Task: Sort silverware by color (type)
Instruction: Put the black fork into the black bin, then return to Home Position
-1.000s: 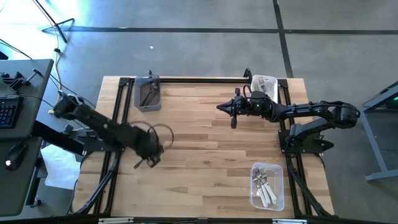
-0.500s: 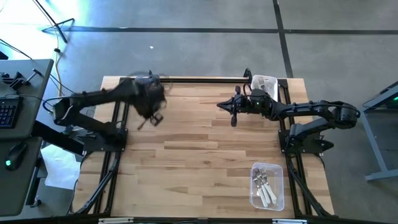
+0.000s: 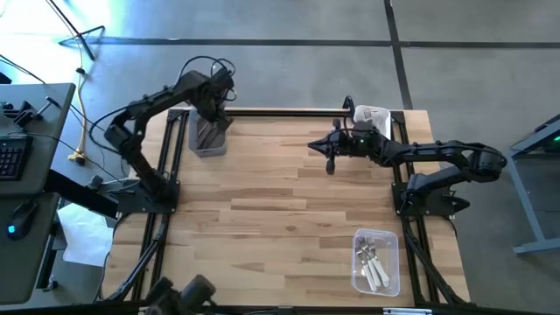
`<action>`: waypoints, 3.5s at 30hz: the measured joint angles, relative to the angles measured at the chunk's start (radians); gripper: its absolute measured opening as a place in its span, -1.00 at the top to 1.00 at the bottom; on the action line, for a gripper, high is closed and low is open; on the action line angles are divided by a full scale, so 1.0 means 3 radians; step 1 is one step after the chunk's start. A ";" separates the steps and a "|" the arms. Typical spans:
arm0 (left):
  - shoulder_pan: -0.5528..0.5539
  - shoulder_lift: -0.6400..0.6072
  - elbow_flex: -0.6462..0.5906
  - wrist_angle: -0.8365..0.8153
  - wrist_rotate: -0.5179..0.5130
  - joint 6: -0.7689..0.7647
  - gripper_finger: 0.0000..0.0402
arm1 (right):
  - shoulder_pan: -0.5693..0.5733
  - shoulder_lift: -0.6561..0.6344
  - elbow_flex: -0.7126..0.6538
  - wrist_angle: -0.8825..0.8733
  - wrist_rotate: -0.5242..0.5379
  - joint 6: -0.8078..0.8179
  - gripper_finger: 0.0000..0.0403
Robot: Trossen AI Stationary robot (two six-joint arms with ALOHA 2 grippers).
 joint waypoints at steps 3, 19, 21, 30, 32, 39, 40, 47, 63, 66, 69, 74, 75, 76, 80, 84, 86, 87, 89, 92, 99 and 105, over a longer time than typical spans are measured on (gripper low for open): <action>0.0126 0.0167 -0.0045 0.0030 0.0071 -0.0034 1.00 | 0.0001 0.0000 0.0000 -0.0118 -0.0001 0.0019 1.00; 0.0424 0.0230 -0.0574 0.0632 0.0259 -0.0280 1.00 | 0.0001 0.0000 0.0000 -0.0198 -0.0001 0.0025 1.00; 0.0461 0.0230 -0.0611 0.0610 0.0283 -0.0286 1.00 | 0.0001 0.0000 0.0000 -0.0197 -0.0001 0.0026 1.00; 0.0465 0.0230 -0.0808 0.0808 0.0470 -0.0257 1.00 | 0.0001 0.0000 0.0000 -0.0197 0.0000 0.0027 1.00; 0.0457 0.0230 -0.0813 0.0835 0.0483 -0.0257 0.99 | 0.0001 0.0000 0.0000 -0.0197 0.0000 0.0027 1.00; 0.0384 0.0230 -0.0813 0.0875 0.0466 -0.0177 0.79 | 0.0001 0.0000 0.0000 -0.0197 0.0000 0.0027 1.00; 0.0364 0.0229 -0.0813 0.0875 0.0428 -0.0160 0.76 | 0.0001 0.0000 0.0000 -0.0197 0.0000 0.0027 1.00; 0.0109 -0.0001 -0.0813 0.0887 -0.0143 -0.0132 0.53 | 0.0003 0.0000 0.0000 -0.0201 0.0001 0.0027 1.00; -0.1179 -0.1556 -0.1858 0.3205 0.0167 0.0050 0.51 | 0.0006 -0.0001 -0.0226 0.0107 0.0298 -0.0055 1.00; -0.1432 -0.1763 -0.2363 0.4143 0.0304 0.0283 0.56 | 0.0006 -0.0004 -0.0492 0.0560 0.0409 -0.0043 1.00; -0.1592 -0.1861 -0.2842 0.5038 0.0486 0.0467 0.62 | 0.0016 -0.0008 -0.0760 0.1019 0.0407 0.0032 1.00; -0.1679 -0.1889 -0.3384 0.6015 0.0950 0.0641 0.74 | 0.0097 -0.0092 -0.1150 0.1500 0.0536 0.0029 1.00; -0.1684 -0.1900 -0.3450 0.6086 0.1026 0.0676 0.77 | 0.0108 -0.0163 -0.1220 0.1540 0.0574 0.0028 1.00; -0.1683 -0.1929 -0.3510 0.6118 0.1079 0.0702 0.80 | 0.0108 -0.0242 -0.1286 0.1550 0.0583 0.0029 1.00; -0.1680 -0.2070 -0.3699 0.6140 0.1099 0.0696 0.92 | 0.0102 -0.0696 -0.1513 0.1466 0.0647 0.0090 1.00; -0.1680 -0.2240 -0.3869 0.6259 0.1200 0.0613 0.99 | 0.0100 -0.1215 -0.1620 0.0961 0.0838 0.0088 1.00; -0.1680 -0.2335 -0.3937 0.6301 0.1230 0.0596 0.99 | 0.0099 -0.1454 -0.1616 0.0531 0.0857 0.0094 1.00; -0.1680 -0.2382 -0.3968 0.6303 0.1232 0.0588 0.99 | 0.0099 -0.1564 -0.1616 0.0339 0.0863 0.0105 1.00; -0.1680 -0.2477 -0.4033 0.6301 0.1232 0.0553 1.00 | 0.0100 -0.1777 -0.1615 0.0023 0.0926 0.0156 1.00; -0.1684 -0.2630 -0.4134 0.6292 0.1249 0.0449 1.00 | 0.0100 -0.2068 -0.1615 -0.0367 0.0997 0.0203 1.00; -0.1723 -0.3019 -0.4421 0.6298 0.1269 0.0432 1.00 | 0.0100 -0.2628 -0.1620 -0.0861 0.1005 0.0214 1.00; -0.1723 -0.3388 -0.4576 0.6106 0.1269 0.0354 1.00 | 0.0100 -0.2996 -0.1623 -0.1166 0.1005 0.0214 1.00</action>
